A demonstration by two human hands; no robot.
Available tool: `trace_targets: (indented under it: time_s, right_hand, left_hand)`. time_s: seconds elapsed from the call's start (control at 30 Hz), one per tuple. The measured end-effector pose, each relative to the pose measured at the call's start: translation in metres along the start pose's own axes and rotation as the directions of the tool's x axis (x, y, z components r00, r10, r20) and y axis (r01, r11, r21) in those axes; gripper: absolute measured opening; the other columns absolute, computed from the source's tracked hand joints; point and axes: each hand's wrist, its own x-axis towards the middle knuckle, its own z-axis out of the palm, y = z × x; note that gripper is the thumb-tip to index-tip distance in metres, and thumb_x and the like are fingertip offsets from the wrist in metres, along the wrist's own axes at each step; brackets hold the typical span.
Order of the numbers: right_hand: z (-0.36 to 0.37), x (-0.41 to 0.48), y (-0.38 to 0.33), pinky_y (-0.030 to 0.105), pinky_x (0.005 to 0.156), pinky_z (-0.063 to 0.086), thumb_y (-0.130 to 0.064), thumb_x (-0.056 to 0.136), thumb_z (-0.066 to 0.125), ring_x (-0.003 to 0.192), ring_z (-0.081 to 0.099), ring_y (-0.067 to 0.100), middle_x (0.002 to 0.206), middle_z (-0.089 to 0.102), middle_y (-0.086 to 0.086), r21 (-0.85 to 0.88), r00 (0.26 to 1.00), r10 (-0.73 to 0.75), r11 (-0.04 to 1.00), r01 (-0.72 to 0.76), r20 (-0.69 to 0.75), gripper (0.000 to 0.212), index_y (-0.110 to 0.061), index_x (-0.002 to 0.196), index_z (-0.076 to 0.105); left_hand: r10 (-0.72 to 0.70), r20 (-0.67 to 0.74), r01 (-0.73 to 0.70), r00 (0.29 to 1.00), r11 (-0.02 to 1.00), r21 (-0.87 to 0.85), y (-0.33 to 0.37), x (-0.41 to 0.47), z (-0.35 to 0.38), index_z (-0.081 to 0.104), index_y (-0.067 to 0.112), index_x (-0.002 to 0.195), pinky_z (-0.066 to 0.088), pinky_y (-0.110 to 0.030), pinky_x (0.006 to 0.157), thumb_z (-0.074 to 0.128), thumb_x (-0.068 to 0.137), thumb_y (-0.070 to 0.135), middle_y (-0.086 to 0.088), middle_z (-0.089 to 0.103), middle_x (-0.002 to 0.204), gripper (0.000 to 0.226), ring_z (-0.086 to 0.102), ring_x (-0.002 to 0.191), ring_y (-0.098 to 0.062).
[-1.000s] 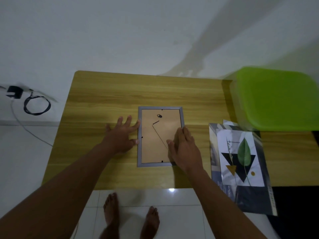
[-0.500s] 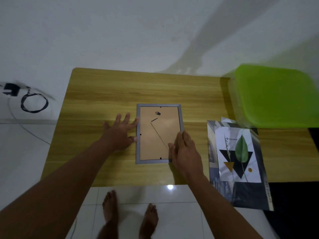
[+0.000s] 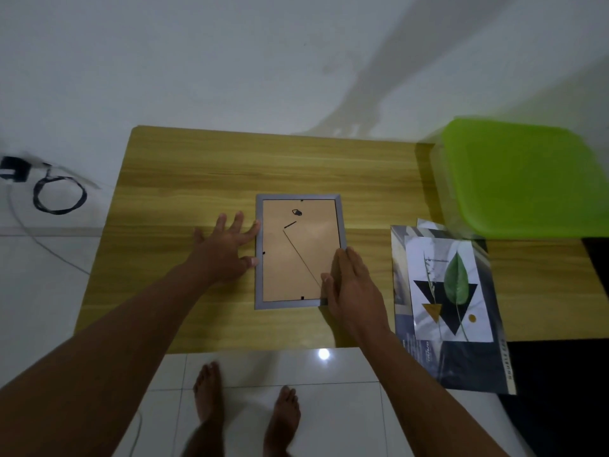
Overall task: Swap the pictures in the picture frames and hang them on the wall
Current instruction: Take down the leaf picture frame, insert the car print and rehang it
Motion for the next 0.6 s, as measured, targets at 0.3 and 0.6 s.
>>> trace_targets:
  time_s: [0.3, 0.6]
  right_hand:
    - [-0.012, 0.013, -0.004, 0.037, 0.099, 0.043, -0.034, 0.095, 0.059, 0.124, 0.045, 0.028, 0.136, 0.048, 0.014, 0.009, 1.0, 0.022, 1.0, -0.022, 0.003, 0.059, -0.008, 0.143, 0.037]
    - [-0.02, 0.041, 0.004, 0.029, 0.079, 0.048, -0.026, 0.072, 0.085, 0.096, 0.055, 0.022, 0.111, 0.055, 0.008, 0.264, 0.971, 0.206, 0.936, -0.232, 0.123, 0.06, -0.011, 0.119, 0.053]
  left_hand:
    - [-0.004, -0.172, -0.005, 0.985, 0.998, -0.056, 0.011, -0.01, 0.004, 0.024, 0.025, 0.152, 0.018, -0.056, 0.114, 0.064, 0.088, 0.035, -0.008, 0.018, 0.16, 0.077, 0.01, 0.148, -0.031]
    - [-0.041, -0.312, -0.063, 0.949, 0.947, -0.316, 0.035, -0.015, 0.018, 0.053, -0.011, 0.128, 0.046, -0.041, 0.085, 0.064, 0.078, 0.004, -0.029, 0.061, 0.103, 0.054, 0.054, 0.105, -0.042]
